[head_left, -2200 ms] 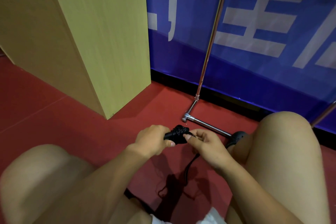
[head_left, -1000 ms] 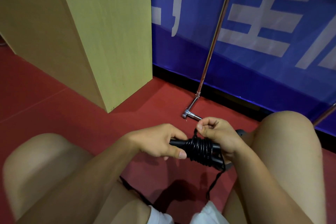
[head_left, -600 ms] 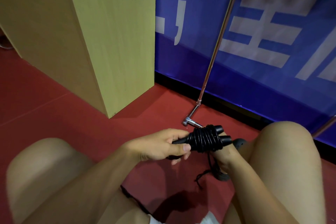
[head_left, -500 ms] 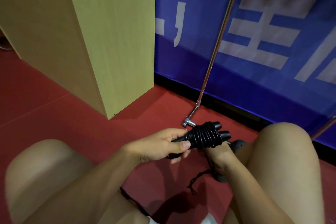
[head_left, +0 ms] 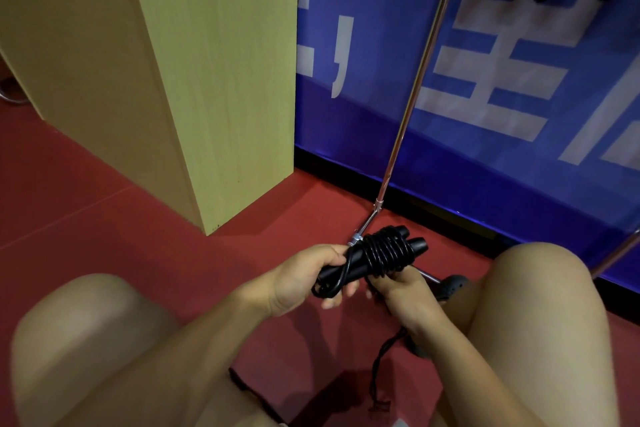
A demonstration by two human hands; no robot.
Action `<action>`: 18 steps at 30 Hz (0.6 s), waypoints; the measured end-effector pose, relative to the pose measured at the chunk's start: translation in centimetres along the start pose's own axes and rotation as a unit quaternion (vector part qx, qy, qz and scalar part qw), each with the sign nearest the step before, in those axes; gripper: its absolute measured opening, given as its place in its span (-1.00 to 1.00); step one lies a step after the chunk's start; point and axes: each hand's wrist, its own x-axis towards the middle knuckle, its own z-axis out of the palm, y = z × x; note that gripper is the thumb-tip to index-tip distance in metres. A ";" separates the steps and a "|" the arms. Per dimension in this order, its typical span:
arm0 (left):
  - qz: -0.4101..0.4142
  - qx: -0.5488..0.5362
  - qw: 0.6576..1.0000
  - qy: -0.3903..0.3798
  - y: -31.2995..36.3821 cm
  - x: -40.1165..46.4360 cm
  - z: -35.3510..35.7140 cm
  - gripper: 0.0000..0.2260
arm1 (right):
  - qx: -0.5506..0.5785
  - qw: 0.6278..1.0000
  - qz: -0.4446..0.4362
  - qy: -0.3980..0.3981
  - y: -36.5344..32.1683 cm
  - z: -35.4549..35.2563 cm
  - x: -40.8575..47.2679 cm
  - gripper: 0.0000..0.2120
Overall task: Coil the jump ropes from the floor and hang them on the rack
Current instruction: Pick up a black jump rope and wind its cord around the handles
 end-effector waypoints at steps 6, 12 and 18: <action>-0.003 -0.027 1.000 -0.002 -0.3 0.0 -0.1 -0.69 | 0.011 1.000 0.007 -0.014 0.5 0.1 0.5 -0.79; 0.005 0.038 0.998 0.055 -0.5 0.4 -0.1 -0.81 | -0.025 0.999 -0.040 -0.024 0.6 0.0 0.3 -0.55; -0.004 0.156 0.977 0.145 -0.8 0.7 -0.8 -0.86 | -0.021 0.997 -0.067 -0.010 0.5 -0.2 0.2 -0.61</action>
